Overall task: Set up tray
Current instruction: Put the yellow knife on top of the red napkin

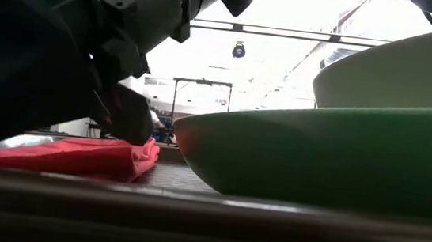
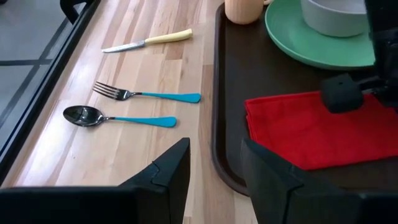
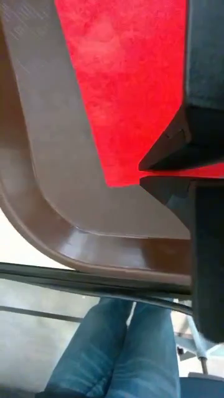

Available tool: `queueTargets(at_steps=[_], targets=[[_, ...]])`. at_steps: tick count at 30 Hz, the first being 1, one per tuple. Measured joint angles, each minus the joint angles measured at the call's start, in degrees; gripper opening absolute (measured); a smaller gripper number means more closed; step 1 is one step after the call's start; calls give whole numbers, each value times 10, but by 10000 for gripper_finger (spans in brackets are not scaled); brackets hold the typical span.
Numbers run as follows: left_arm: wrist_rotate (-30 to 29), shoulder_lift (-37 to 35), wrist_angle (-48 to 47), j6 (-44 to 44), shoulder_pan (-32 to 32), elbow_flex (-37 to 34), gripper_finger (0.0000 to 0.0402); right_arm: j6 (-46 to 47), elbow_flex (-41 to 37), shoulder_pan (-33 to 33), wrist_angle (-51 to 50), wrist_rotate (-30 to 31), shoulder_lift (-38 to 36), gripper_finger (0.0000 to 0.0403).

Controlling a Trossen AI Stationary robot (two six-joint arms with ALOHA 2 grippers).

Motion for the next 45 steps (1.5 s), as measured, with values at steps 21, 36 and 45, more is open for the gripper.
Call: queueTargets(at_steps=[21,36,45], targets=[[22,0,0,0,0,0,172,86,0,-81,-78,189,-64,0],[20,0,1,-1,0,0,172,118,1,-269,-513,233,-134,27],[39,0,0,-3,0,0,172,129,-1,-322,-597,279,-134,175]])
